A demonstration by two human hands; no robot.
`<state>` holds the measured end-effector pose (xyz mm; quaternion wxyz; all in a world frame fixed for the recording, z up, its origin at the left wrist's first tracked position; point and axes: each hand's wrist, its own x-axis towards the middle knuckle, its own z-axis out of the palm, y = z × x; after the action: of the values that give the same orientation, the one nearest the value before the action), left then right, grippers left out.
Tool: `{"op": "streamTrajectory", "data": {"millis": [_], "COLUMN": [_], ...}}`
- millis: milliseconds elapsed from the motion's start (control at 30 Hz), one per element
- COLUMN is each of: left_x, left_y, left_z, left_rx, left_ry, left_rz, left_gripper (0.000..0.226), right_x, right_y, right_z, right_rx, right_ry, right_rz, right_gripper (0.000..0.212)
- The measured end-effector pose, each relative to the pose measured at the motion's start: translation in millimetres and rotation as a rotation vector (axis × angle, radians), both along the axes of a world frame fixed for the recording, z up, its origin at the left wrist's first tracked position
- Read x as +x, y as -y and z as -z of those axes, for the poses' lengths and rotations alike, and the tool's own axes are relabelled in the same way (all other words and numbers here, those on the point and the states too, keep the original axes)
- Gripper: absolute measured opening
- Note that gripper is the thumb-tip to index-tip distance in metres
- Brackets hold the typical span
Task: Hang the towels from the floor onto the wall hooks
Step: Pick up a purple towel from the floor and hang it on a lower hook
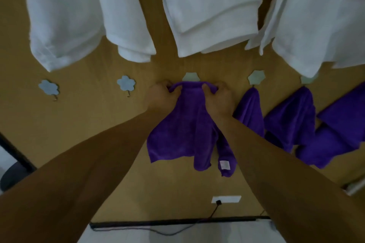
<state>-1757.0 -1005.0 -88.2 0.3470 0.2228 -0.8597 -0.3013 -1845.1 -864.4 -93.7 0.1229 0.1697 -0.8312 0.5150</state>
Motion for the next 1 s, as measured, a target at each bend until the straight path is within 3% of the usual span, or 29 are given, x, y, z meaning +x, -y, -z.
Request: {"op": "streamTrajectory", "data": {"millis": [133, 300, 400, 500, 533, 633, 700, 867, 1000], "left_x": [-9.7, -16.2, -16.4, -11.9, -9.0, 2.7, 8.2, 12.5, 28.5], "left_y": [-0.6, -3.6, -6.3, -8.6, -9.2, -14.6, -17.8, -14.3, -16.9], "left_z": [17.4, 21.3, 24.9, 34.5, 41.0, 64.1, 72.8, 84.2, 98.4], "left_rx": [0.185, 0.908, 1.057, 0.866, 0.680, -0.115, -0.400, -0.434, -0.281], "left_ry": [0.044, 0.123, 0.162, 0.097, 0.108, 0.202, 0.173, 0.190, 0.260], "left_rz": [0.021, 0.044, 0.095, 0.008, -0.042, -0.297, -0.254, 0.107, 0.324], "left_gripper": [0.029, 0.021, 0.035, 0.032, 0.036, 0.045, 0.037, 0.030, 0.060], "right_x": [1.2, 3.1, 10.2, 15.5, 17.7, 22.3, 22.9, 31.7, 35.0], "right_y": [3.3, 9.8, 11.7, 11.6, 9.7, 2.4, -0.8, -9.1, -16.1], "right_z": [14.4, 24.9, 33.9, 43.0, 46.6, 57.2, 61.6, 77.6, 93.7], "right_rx": [-0.056, -0.182, -0.138, -0.086, -0.039, 0.231, 0.339, 0.189, 0.307], "right_ry": [0.085, 0.300, 0.310, 0.235, 0.178, -0.093, -0.197, -0.167, -0.206], "right_rz": [-0.005, -0.060, -0.036, 0.005, 0.041, 0.127, 0.042, -0.275, -0.328], "right_gripper": [0.027, 0.014, 0.027, 0.028, 0.025, 0.025, 0.022, 0.033, 0.041]}}
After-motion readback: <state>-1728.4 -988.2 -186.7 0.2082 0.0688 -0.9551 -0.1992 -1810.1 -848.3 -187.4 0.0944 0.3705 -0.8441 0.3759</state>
